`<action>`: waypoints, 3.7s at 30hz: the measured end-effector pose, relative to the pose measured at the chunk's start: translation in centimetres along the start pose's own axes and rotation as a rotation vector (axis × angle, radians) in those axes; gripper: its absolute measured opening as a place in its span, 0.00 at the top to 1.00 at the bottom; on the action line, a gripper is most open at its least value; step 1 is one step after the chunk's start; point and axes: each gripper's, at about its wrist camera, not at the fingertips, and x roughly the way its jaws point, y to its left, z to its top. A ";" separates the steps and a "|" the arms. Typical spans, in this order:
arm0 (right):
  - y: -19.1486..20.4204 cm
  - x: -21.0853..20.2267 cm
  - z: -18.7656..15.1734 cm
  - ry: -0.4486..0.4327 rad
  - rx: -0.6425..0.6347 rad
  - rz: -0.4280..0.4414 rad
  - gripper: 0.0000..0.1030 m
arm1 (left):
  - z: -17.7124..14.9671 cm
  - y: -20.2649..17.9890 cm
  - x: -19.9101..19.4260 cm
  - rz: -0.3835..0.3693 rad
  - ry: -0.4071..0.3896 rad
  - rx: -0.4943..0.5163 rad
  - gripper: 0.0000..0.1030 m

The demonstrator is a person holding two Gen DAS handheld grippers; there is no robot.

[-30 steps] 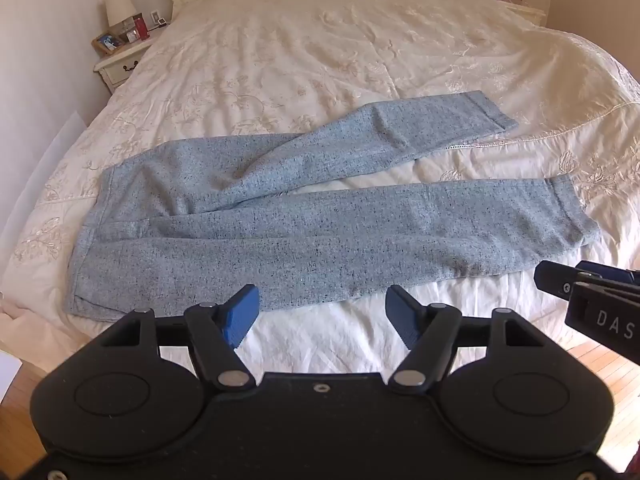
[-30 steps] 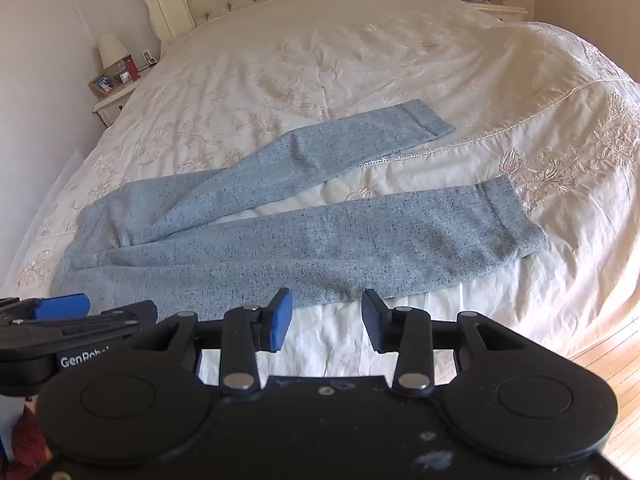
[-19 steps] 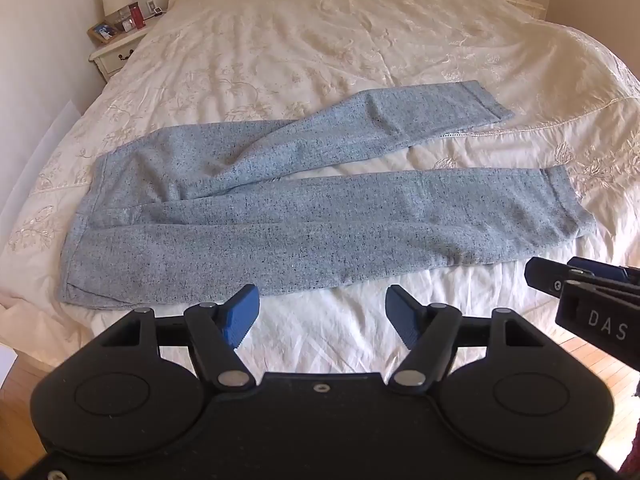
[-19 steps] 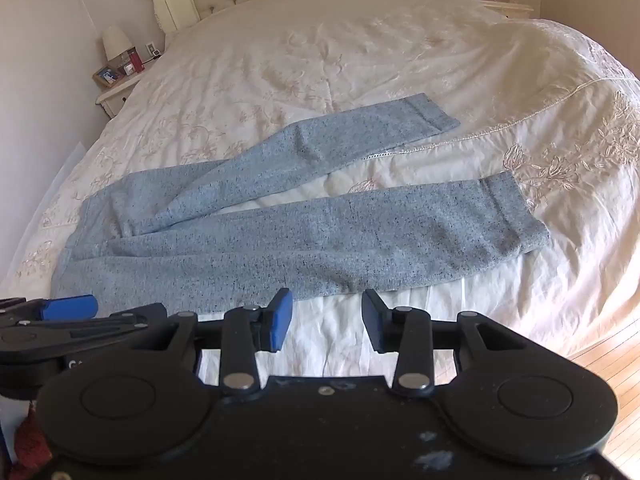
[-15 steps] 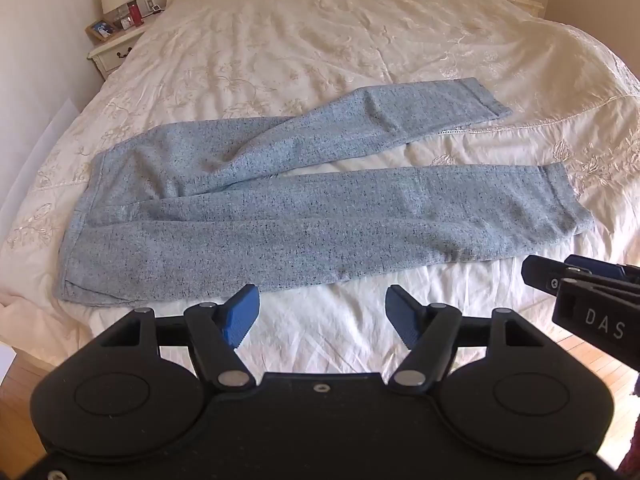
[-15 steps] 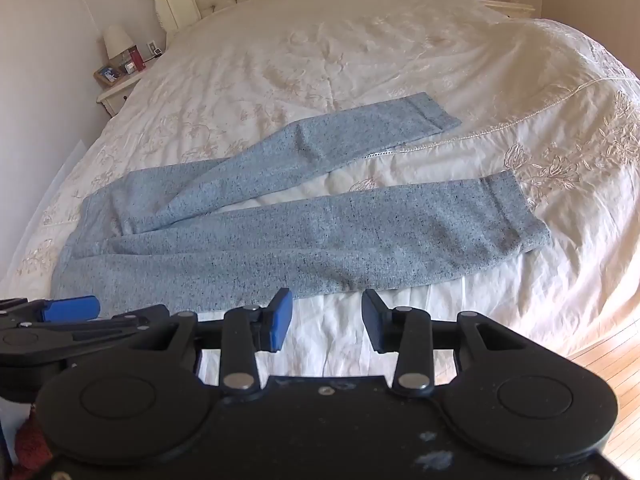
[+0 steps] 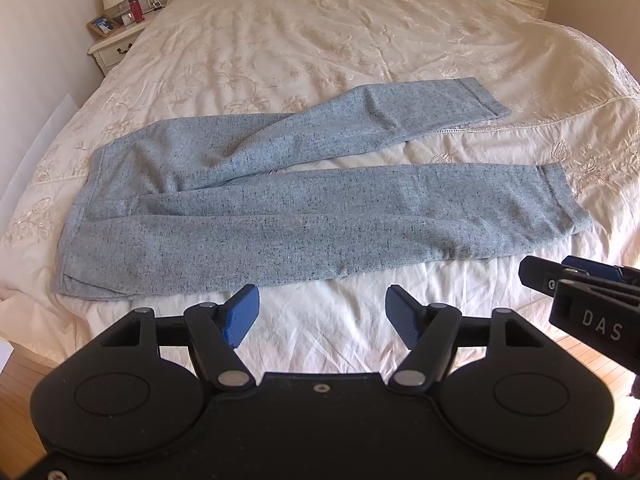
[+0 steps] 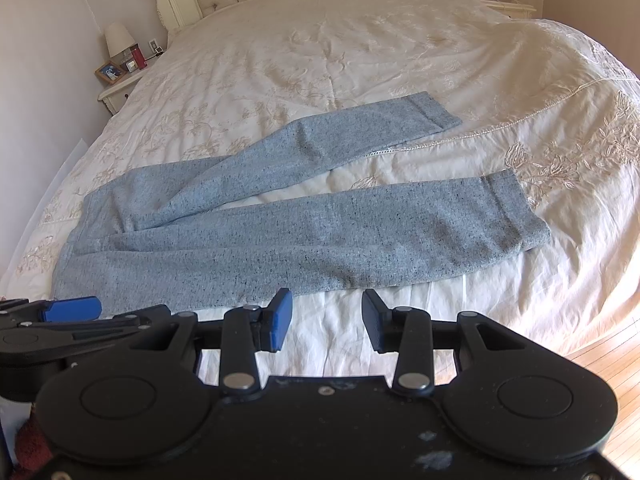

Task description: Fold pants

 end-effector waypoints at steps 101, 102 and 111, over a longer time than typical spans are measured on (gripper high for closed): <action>-4.6 26.6 8.4 0.399 -0.072 -0.036 0.61 | 0.9 1.8 14.9 -0.185 0.132 0.162 0.82; -5.1 26.8 8.5 0.400 -0.074 -0.041 0.66 | 1.1 2.1 15.0 -0.189 0.133 0.129 0.82; -15.0 25.8 9.9 0.360 0.032 -0.222 0.66 | 0.4 1.3 14.9 -0.174 0.207 0.119 0.80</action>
